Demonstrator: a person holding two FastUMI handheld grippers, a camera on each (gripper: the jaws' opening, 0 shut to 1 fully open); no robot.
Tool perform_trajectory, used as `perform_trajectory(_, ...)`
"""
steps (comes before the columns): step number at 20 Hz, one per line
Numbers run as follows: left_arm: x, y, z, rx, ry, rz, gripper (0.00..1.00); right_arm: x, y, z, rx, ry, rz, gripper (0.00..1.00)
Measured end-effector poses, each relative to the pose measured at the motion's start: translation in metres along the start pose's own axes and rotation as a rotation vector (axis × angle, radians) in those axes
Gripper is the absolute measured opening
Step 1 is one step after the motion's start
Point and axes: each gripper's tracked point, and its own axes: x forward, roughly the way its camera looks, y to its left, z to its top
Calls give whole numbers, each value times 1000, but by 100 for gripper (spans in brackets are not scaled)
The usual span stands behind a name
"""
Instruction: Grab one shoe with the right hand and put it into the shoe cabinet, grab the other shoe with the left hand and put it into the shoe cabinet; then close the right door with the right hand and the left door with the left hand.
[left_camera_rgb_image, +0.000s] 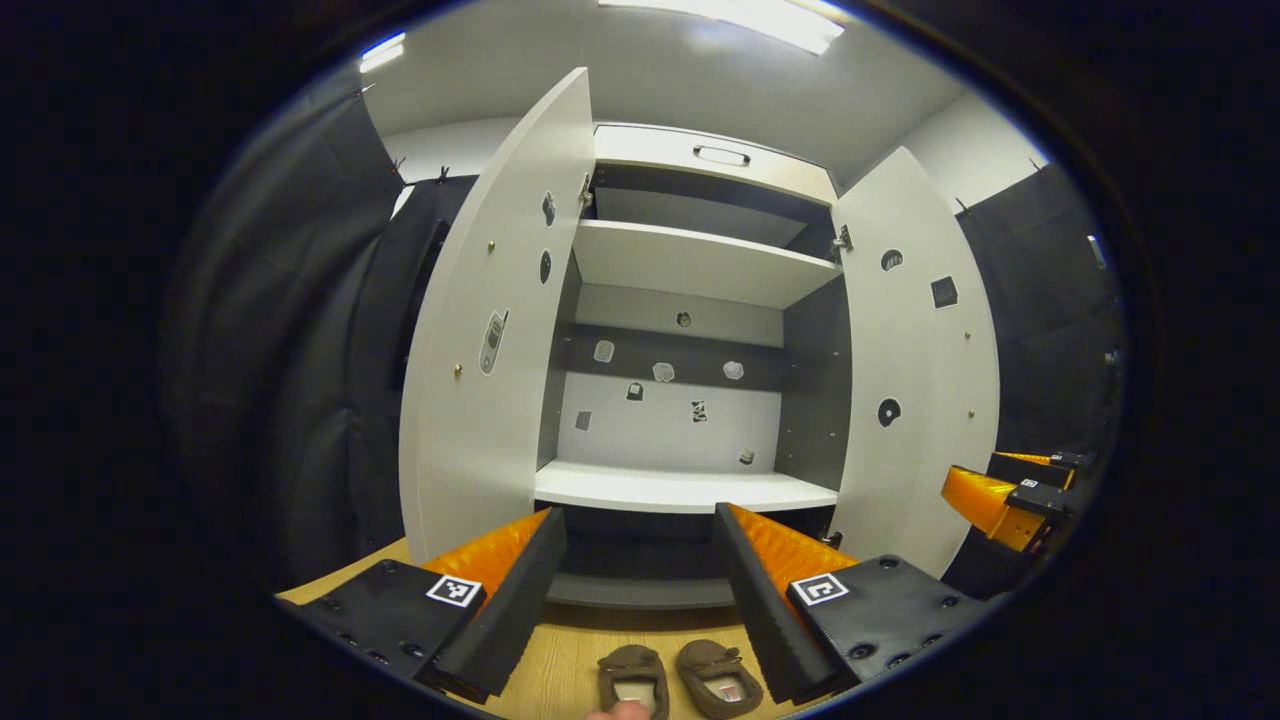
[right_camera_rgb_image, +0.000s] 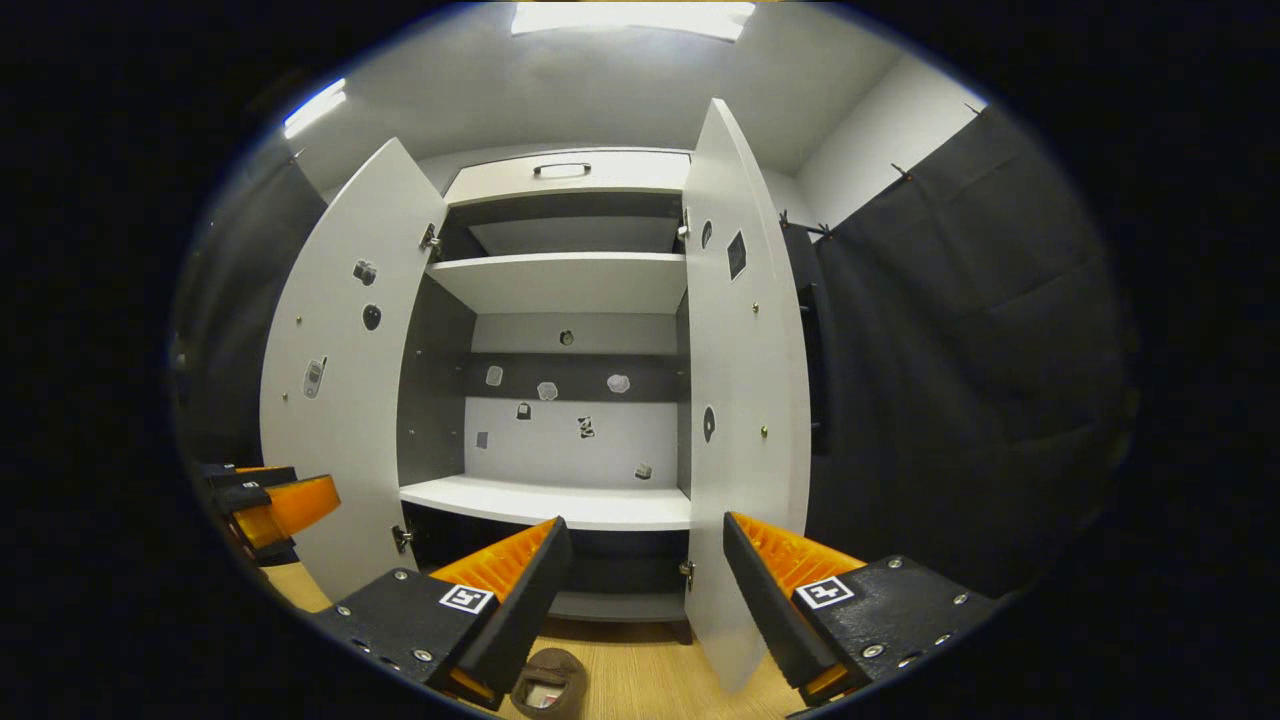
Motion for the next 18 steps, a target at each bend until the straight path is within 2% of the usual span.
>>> perform_trajectory(5, -4, 2, 3, 11, -5, 7, 96, 4, 3, -1, -20, 4, 6, 94)
perform_trajectory(11, -8, 7, 2, 19, -2, 13, 96, 30, 19, -12, -33, 20, 41, 94)
perform_trajectory(14, -10, 12, 2, 29, -1, 24, 96, 50, 33, -40, -36, 66, 71, 94)
perform_trajectory(15, -10, 13, 3, 33, -2, 29, 99, 55, 37, -55, -34, 94, 83, 94)
perform_trajectory(18, -11, 18, 3, 35, -2, 38, 94, 70, 47, -106, -32, 191, 100, 94)
